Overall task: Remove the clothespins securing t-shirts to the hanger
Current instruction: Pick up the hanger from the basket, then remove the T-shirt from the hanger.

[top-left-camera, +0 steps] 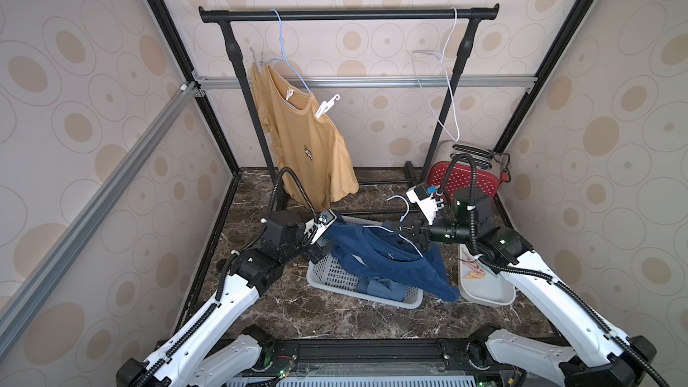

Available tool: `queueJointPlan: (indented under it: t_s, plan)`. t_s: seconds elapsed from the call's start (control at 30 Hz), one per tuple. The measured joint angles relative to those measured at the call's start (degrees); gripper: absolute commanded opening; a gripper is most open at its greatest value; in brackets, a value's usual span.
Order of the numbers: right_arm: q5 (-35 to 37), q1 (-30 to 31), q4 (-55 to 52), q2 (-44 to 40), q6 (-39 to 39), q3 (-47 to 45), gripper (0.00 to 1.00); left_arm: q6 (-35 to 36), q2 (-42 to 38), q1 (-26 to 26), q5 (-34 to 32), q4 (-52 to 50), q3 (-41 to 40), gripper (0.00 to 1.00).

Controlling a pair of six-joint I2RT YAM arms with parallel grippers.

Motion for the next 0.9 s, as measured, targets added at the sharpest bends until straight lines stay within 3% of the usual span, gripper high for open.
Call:
queueJointPlan:
  t_s: [0.27, 0.5, 0.6, 0.77, 0.9]
  plan:
    - [-0.3, 0.0, -4.0, -1.3, -5.9, 3.0, 0.00, 7.9, 0.0, 4.9, 11.2, 1.4, -0.4, 0.88]
    - [-0.7, -0.1, -5.4, -1.3, -8.2, 5.1, 0.00, 11.5, 5.3, 5.2, 14.6, 1.4, -0.4, 0.76]
    - [-1.0, -0.3, -5.9, -1.3, -8.9, 5.7, 0.00, 12.4, 6.1, 5.5, 14.6, 1.8, -0.4, 0.61]
    - [-1.0, -0.4, -6.6, -1.5, -9.8, 5.9, 0.00, 12.1, 6.4, 6.7, 14.4, 4.2, -0.5, 0.22]
    - [-0.6, -0.6, -6.8, -2.1, -10.3, 5.9, 0.00, 11.5, 7.0, 7.4, 14.2, 5.6, -0.5, 0.14]
